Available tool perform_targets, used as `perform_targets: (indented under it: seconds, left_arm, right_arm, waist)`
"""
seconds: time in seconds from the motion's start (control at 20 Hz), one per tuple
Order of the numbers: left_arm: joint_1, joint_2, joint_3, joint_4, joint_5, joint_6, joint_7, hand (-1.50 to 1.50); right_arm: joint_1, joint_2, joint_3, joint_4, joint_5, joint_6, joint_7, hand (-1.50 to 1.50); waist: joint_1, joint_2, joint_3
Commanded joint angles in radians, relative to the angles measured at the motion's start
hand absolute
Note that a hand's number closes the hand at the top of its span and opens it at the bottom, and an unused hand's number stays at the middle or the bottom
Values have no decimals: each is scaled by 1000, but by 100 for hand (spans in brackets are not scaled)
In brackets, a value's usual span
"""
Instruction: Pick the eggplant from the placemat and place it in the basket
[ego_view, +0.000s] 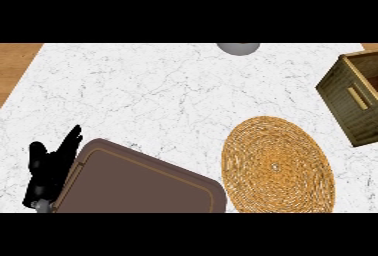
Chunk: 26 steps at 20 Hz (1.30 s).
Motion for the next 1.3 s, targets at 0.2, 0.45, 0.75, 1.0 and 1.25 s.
perform_targets:
  seconds: [0.2,0.45,0.75,1.0,1.25]
  left_arm:
    - [72,-70,-67,25,-16,-15,8,0]
    - [67,-84,-62,64,-26,-12,-3,0]
    - [35,-85,-44,95,-30,-20,-1,0]
    - [41,-71,-19,86,-15,-40,-4,0]
    - [68,-91,-37,69,-33,-34,-5,0]
  right_arm:
    - [-60,82,115,243,130,-24,-199,150]
    - [-103,155,108,387,75,-18,-222,150]
    - [-186,168,133,537,134,-15,-335,150]
    - [-159,102,197,611,305,-87,-375,150]
    - [-143,77,235,713,383,-42,-566,150]
  waist:
    - [12,13,-12]
    - [-1,11,-12]
    - [-7,11,-12]
    - [-1,20,-13]
    - [-2,15,-11]
